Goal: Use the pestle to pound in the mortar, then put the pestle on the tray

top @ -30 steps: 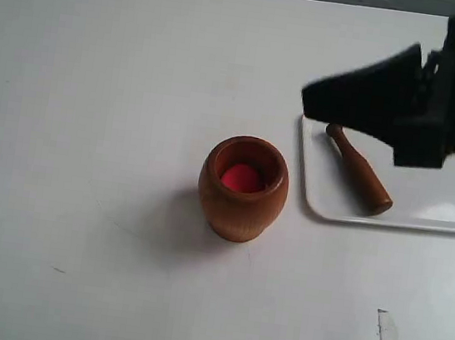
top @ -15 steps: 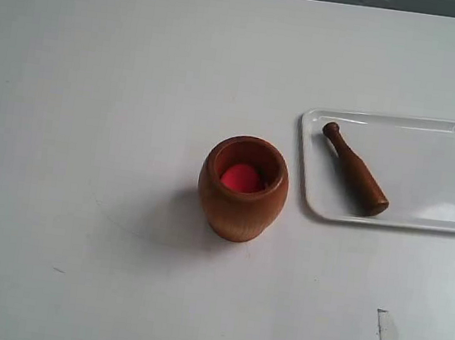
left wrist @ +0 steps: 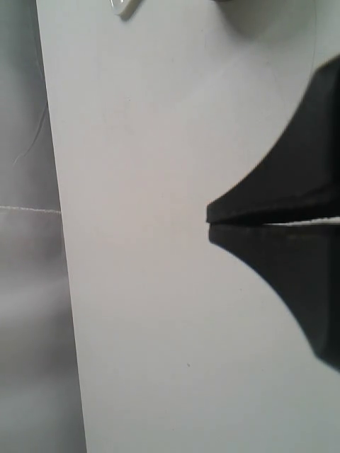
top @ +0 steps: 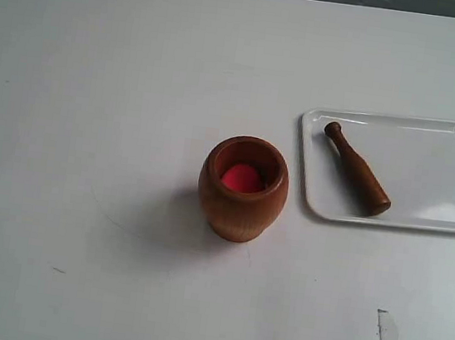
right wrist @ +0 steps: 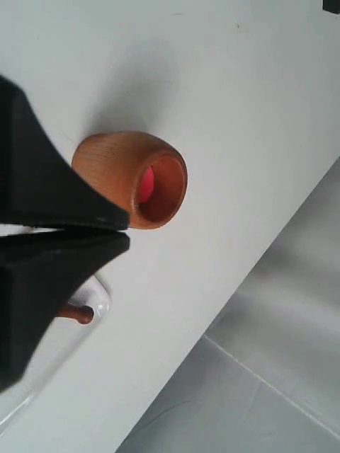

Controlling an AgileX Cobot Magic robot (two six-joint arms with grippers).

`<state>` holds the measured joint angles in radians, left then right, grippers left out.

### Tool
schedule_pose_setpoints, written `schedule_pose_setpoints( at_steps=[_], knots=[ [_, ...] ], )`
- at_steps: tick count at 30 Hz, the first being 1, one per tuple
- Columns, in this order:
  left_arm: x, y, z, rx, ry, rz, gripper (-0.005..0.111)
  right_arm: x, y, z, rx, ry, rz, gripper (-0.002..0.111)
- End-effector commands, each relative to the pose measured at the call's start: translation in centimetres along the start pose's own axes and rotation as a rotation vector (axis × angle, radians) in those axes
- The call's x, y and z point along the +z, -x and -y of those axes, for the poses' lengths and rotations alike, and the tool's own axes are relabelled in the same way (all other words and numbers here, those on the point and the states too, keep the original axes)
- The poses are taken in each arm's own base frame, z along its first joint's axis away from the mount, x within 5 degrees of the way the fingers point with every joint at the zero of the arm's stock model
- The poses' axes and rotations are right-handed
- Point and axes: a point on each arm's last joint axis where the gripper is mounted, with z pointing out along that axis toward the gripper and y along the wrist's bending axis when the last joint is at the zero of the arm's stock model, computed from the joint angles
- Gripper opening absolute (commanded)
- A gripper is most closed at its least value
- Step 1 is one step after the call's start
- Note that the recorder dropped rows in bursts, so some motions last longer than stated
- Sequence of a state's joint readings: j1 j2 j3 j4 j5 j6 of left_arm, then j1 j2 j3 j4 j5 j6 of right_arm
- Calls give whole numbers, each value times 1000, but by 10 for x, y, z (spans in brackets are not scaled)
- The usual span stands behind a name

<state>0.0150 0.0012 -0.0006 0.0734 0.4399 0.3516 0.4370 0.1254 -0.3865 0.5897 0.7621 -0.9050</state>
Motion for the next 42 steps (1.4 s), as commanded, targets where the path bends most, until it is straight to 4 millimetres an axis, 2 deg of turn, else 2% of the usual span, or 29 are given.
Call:
schedule_pose_setpoints(
  at_steps=[1,10,14,17,19,23,26,32,36,42],
  knots=[
    [0,0,1,-12,-8,7,0,0,-2,-1,19,4,-8,0],
    [0,0,1,-12,-8,7,0,2,-8,2,-26,-31,-47,0],
    [0,0,1,-12,-8,7,0,-5,-26,25,-386,-242,-312,0],
    [0,0,1,-12,-8,7,0,-12,-31,40,-586,-359,-457,0],
    [0,0,1,-12,-8,7,0,-10,-28,37,-543,-349,-391,0],
    [0,0,1,-12,-8,7,0,-4,-13,21,-285,-250,-139,0],
    [0,0,1,-12,-8,7,0,-8,-10,16,-240,-246,-63,0],
    [0,0,1,-12,-8,7,0,-18,-11,13,-278,-295,-24,0],
    [0,0,1,-12,-8,7,0,-19,-13,17,-237,-332,-49,0],
    [0,0,1,-12,-8,7,0,-6,-29,19,-251,-363,-65,0]
  ],
)
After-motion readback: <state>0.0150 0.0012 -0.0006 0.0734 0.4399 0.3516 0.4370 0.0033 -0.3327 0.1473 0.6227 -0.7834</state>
